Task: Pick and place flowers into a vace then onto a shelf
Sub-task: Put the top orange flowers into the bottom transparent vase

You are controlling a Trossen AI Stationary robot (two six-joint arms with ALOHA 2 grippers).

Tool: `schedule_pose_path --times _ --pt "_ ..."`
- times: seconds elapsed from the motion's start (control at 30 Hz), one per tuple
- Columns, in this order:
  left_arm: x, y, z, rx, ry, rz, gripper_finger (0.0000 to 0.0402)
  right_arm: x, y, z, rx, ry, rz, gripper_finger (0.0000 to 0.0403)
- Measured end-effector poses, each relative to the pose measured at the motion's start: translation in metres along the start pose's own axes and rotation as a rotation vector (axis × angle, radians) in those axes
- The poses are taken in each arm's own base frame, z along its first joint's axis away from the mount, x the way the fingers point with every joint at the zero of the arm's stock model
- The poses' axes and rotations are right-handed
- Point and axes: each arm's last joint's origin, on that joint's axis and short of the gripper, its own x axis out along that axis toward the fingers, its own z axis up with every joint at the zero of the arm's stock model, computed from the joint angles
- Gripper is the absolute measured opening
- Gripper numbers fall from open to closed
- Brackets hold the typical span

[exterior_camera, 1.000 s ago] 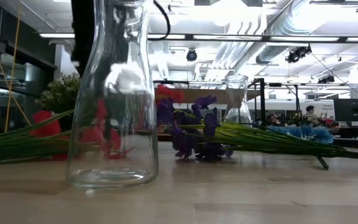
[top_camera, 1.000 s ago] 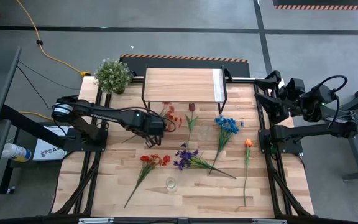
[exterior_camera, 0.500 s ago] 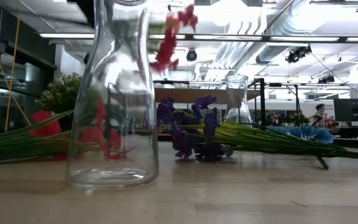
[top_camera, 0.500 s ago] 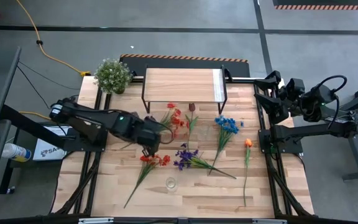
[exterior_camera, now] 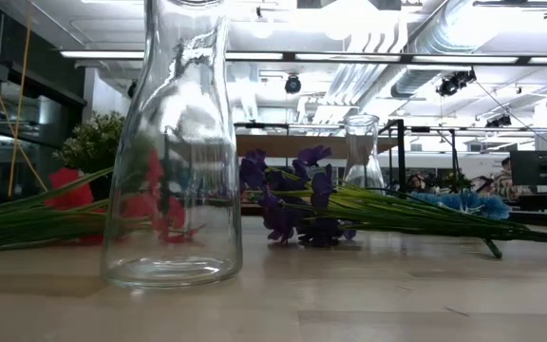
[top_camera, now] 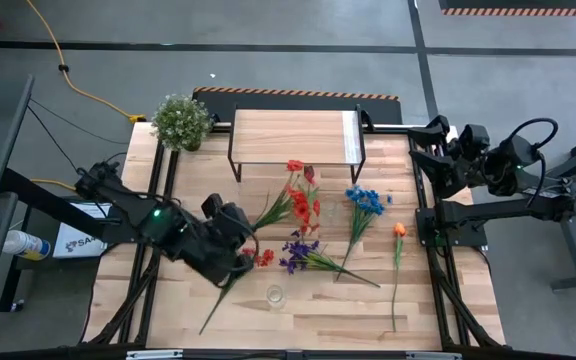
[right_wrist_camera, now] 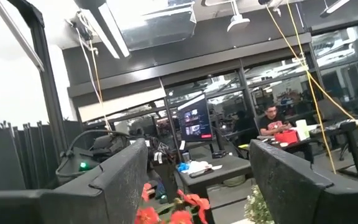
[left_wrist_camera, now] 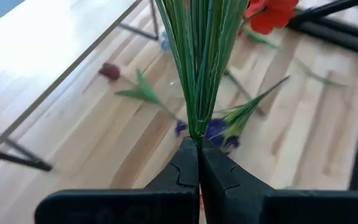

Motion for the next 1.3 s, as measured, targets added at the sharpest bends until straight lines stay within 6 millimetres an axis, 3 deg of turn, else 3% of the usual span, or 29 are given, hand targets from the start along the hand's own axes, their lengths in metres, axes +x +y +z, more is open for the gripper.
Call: schedule_pose_path --times 0.3,0.63,0.87,1.13,1.3 --pt "-0.025 -0.027 -0.009 -0.036 -0.157 -0.117 0.0029 0.0 0.0 0.0 0.022 -0.002 -0.007 0.0271" --pt "-0.057 -0.065 -0.03 -0.081 -0.362 -0.212 0.0029 -0.001 -0.005 0.001 0.004 -0.043 -0.163 0.0271" --pt "-0.067 -0.09 -0.058 -0.088 -0.538 -0.113 0.0029 -0.001 -0.008 0.002 -0.026 -0.069 -0.284 0.0271" --pt "-0.046 -0.114 -0.081 -0.203 -0.72 0.033 0.0029 -0.002 -0.011 0.003 -0.082 -0.083 -0.386 0.0271" --pt "-0.018 -0.129 -0.093 -0.302 -0.729 0.03 0.0029 -0.003 -0.011 0.003 -0.138 -0.077 -0.414 0.0271"
